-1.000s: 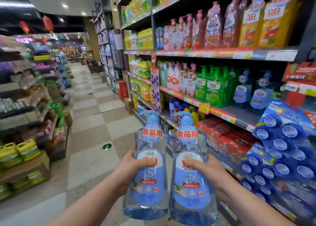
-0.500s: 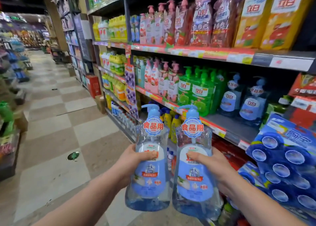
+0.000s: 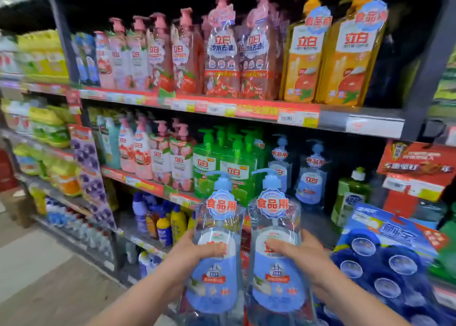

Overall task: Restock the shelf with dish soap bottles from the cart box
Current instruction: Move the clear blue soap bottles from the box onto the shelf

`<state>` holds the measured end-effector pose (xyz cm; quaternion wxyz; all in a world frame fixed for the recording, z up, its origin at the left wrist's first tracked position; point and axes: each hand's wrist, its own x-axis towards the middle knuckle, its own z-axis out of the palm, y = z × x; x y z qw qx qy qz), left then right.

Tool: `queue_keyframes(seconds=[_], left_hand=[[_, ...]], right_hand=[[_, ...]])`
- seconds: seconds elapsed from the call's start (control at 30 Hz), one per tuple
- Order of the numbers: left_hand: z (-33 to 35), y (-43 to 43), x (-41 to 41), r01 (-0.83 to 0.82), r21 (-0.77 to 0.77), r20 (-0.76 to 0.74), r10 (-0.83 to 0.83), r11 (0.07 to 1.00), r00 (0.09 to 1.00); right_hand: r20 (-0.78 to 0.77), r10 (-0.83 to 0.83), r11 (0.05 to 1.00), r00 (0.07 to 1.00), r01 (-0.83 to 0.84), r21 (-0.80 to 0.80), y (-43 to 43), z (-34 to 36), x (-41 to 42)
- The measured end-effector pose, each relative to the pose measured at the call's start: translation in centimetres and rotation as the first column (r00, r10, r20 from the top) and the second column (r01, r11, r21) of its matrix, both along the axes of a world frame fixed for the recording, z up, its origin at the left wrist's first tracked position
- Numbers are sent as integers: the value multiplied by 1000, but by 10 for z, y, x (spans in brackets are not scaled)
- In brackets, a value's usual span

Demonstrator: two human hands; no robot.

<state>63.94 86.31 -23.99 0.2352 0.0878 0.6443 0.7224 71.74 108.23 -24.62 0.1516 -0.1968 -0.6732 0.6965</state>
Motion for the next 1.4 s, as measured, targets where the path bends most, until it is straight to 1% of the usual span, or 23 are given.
queue_keyframes(seconds=[0.1, 0.2, 0.37, 0.47, 0.6, 0.87, 1.03, 1.1, 1.23, 1.3, 1.4], left_hand=[[4, 10, -42, 83, 9, -49, -83, 996, 995], [3, 22, -73, 95, 26, -54, -94, 995, 994], [-5, 43, -106, 140, 53, -24, -139, 989, 990], [-7, 54, -124, 118, 39, -11, -118, 992, 993], [-7, 67, -142, 63, 53, -42, -61, 997, 997], [-4, 80, -161, -62, 63, -28, 64, 996, 998], [2, 87, -164, -56, 75, -57, 60, 996, 997], [3, 90, -166, -53, 88, -47, 57, 995, 997], [4, 95, -170, -44, 93, -43, 49, 995, 998], [3, 97, -171, -45, 80, -46, 49, 996, 998], [4, 99, -173, -29, 75, -43, 33, 997, 999]], right_hand=[[-21, -94, 996, 995, 94, -10, 3, 3, -26], [-41, -188, 982, 981, 189, 9, 11, 1, -45], [-70, -289, 956, 955, 292, 27, 41, 2, -79], [-95, -283, 957, 954, 288, 36, 64, 5, -107], [-133, -266, 959, 955, 277, 64, 93, 2, -149], [-150, -293, 940, 944, 313, 137, 133, -26, -210], [-187, -289, 934, 939, 319, 161, 144, -36, -233], [-166, -262, 933, 951, 294, 209, 146, -38, -241], [-99, -169, 905, 981, 194, 379, 157, -38, -242], [-44, -163, 866, 986, 164, 472, 167, -37, -240], [58, -203, 818, 977, 137, 558, 171, -37, -241]])
